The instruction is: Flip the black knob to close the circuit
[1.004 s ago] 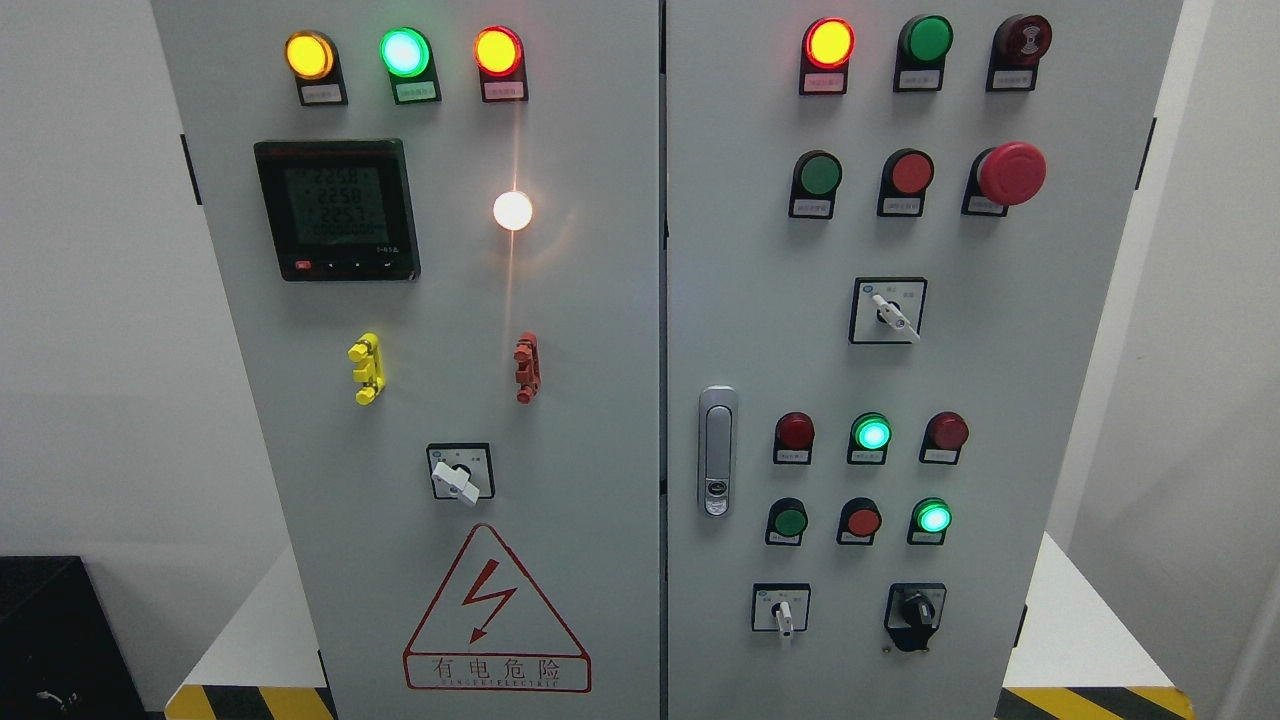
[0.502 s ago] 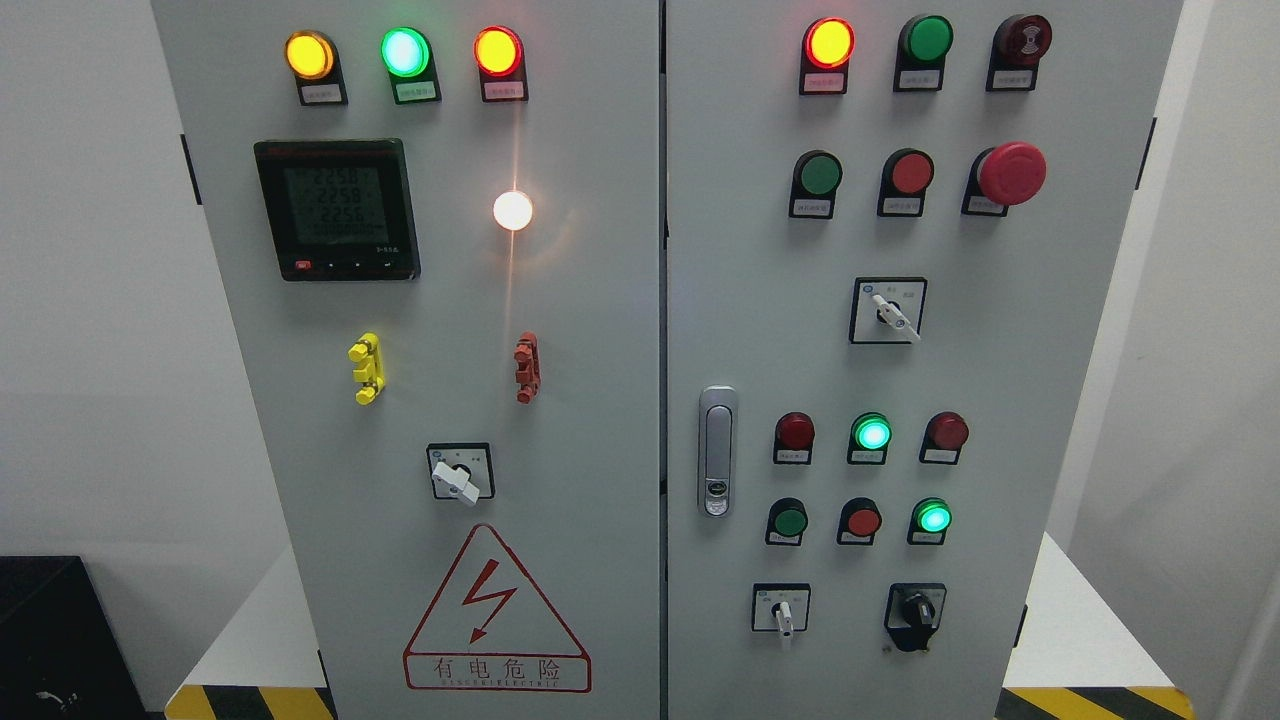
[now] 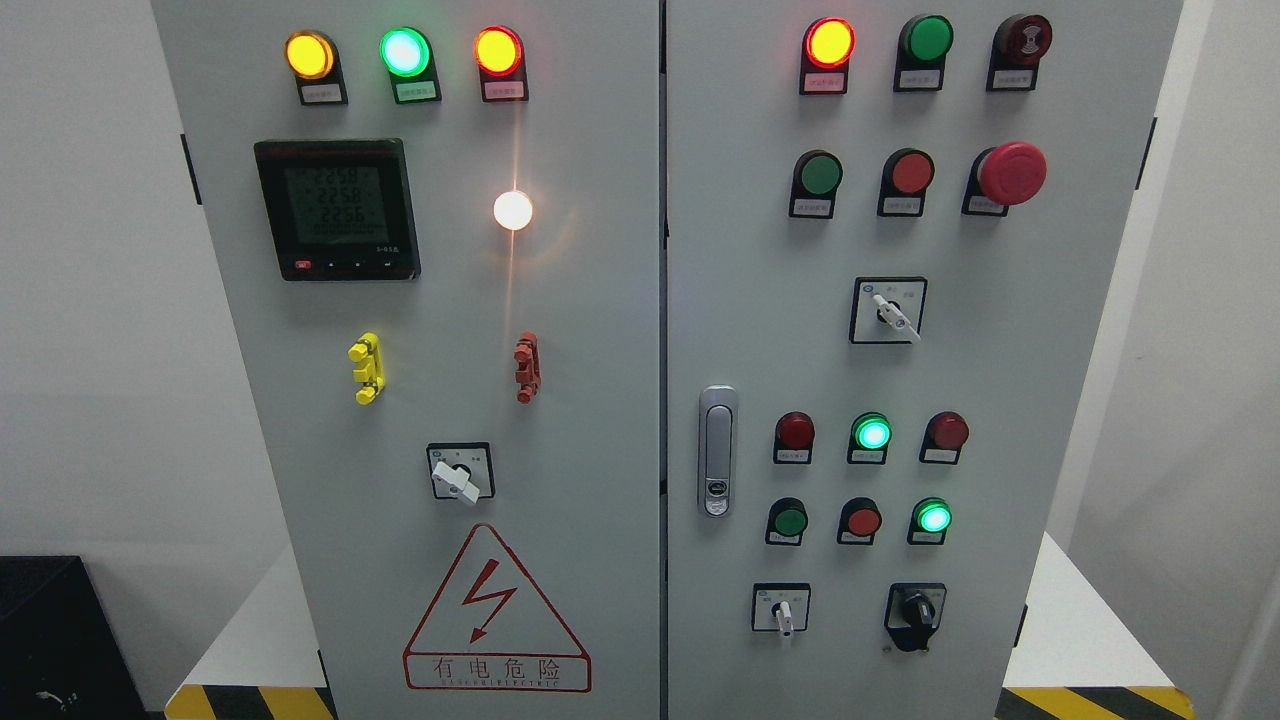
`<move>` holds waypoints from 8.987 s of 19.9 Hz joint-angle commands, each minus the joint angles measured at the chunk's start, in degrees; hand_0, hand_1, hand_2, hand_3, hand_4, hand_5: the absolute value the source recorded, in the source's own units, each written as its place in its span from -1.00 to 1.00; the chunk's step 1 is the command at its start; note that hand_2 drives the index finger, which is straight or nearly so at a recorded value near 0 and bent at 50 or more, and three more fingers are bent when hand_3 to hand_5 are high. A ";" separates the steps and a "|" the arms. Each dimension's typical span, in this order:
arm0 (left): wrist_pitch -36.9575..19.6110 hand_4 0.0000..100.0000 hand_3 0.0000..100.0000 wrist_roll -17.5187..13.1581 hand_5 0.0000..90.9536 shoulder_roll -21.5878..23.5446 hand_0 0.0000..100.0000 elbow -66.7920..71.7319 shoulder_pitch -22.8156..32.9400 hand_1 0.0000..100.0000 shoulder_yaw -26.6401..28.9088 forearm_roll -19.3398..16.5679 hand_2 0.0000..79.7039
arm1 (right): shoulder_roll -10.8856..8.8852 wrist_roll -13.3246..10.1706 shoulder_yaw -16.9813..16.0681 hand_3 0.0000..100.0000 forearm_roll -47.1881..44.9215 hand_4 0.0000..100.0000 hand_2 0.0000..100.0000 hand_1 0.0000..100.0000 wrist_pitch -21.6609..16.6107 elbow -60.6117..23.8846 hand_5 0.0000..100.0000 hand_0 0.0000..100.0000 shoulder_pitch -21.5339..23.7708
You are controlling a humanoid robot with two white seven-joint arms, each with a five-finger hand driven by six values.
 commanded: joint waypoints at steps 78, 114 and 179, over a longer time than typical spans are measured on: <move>-0.04 -1.00 -1.00 0.00 -1.00 0.07 -0.76 -1.32 1.23 0.11 0.00 0.00 -1.00 | 2.27 8.92 -8.43 1.00 51.13 0.79 0.76 -0.89 24.41 -66.71 0.91 -1.00 -20.65; -0.04 -1.00 -1.00 0.00 -1.00 0.07 -0.76 -1.32 1.23 0.11 0.00 0.00 -1.00 | 1.22 12.79 -13.35 1.00 54.64 0.79 0.75 -0.88 23.88 -66.18 0.91 -1.00 -24.95; -0.04 -1.00 -1.00 0.00 -1.00 0.07 -0.76 -1.32 1.23 0.11 0.00 0.00 -1.00 | 1.04 11.91 -9.05 1.00 54.29 0.78 0.74 -0.88 23.27 -66.27 0.89 -1.00 -24.25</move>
